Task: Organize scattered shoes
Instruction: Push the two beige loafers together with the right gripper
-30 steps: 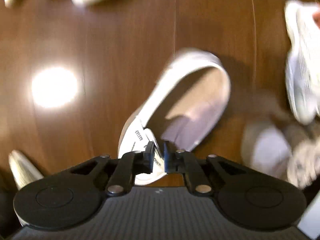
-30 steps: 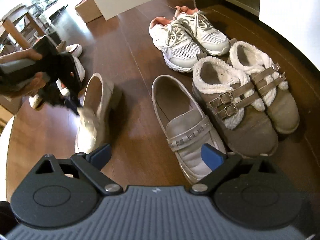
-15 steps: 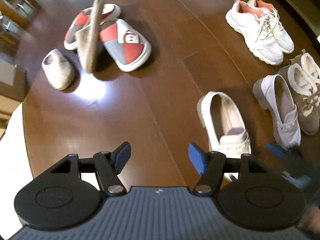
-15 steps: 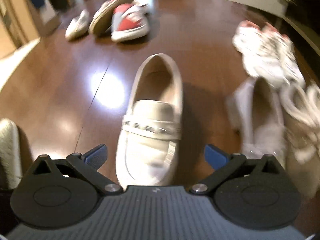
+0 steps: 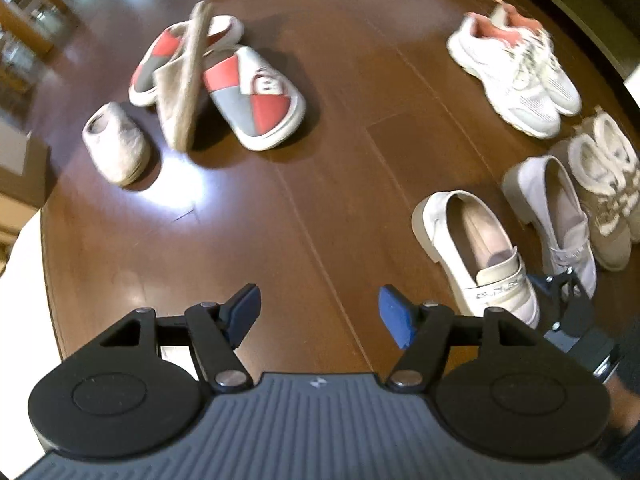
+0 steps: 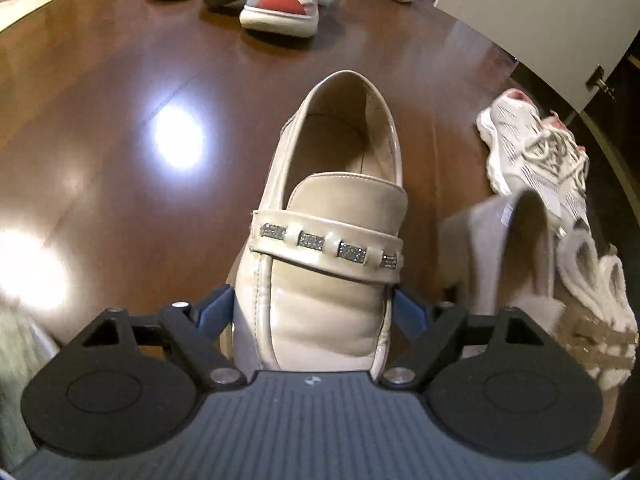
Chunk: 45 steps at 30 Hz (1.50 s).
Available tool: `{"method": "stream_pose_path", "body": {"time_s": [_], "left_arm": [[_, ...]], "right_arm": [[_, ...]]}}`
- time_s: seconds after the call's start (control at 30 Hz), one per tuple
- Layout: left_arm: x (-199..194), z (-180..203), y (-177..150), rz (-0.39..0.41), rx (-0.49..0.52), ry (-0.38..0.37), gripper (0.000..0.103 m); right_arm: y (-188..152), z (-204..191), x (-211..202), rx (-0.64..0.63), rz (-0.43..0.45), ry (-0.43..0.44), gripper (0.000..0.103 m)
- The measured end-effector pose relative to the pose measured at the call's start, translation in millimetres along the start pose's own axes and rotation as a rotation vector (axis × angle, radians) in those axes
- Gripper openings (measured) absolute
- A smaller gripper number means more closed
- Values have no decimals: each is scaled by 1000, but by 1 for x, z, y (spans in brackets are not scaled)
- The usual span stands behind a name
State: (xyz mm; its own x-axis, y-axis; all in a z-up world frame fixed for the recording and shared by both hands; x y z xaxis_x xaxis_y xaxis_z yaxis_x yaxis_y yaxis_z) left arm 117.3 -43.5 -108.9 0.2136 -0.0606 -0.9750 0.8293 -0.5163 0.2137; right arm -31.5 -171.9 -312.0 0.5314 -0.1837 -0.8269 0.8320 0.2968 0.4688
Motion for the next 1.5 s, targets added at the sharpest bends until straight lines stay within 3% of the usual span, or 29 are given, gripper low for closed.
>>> {"method": "stream_pose_path", "body": {"time_s": [0.1, 0.27, 0.4, 0.97, 1.27, 1.37, 1.5], "left_arm": [[-1, 14, 2, 12, 38, 8, 68], [1, 29, 2, 2, 62, 11, 68], [1, 33, 5, 12, 65, 18, 68], [2, 38, 4, 7, 82, 30, 68], [-7, 49, 12, 42, 104, 56, 68], [-26, 52, 18, 79, 97, 60, 68], [-64, 57, 20, 134, 61, 55, 71]], "right_arm": [[-17, 13, -7, 39, -35, -13, 85], [-28, 16, -20, 90, -16, -26, 92], [-31, 7, -19, 50, -5, -38, 82], [-35, 28, -12, 150, -49, -50, 81], [-31, 26, -7, 173, -95, -64, 82], [-20, 35, -15, 174, -108, -29, 82], [-5, 57, -43, 228, -62, -20, 92]]}}
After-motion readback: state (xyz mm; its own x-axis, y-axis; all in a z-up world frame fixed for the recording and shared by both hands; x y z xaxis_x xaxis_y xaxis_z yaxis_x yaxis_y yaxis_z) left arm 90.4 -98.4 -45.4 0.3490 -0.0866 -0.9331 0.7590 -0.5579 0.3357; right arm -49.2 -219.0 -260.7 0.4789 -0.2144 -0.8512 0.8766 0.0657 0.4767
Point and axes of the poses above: each gripper's, at about its wrist camera, not at the fingertips, and x roughly the way its jaws point, z to its right, y to its top, the point moved 7 cm from there along x, roughly the way its jaws point, and after that the axes turned 4 degrees about -y, right-handed, at the moved point
